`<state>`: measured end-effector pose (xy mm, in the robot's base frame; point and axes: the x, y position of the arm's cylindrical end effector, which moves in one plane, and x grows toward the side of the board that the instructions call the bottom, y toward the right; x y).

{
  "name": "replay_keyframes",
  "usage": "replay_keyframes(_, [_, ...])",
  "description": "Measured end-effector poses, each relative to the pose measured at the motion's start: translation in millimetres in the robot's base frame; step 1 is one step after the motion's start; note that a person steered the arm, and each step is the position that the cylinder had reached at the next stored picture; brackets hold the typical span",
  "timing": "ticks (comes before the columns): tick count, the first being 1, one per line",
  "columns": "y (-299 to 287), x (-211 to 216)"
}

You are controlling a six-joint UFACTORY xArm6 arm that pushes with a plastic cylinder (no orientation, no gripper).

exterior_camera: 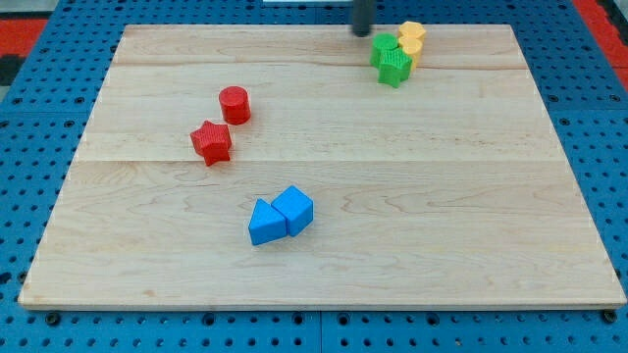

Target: Drag the yellow hexagon into the right side of the yellow heart

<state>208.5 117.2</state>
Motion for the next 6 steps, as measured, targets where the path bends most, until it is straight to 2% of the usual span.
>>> replay_keyframes(1, [57,36])
replay_keyframes(2, [40,54])
replay_keyframes(3, [57,50])
replay_keyframes(4, [76,93])
replay_keyframes(5, [149,69])
replay_keyframes(6, [161,23])
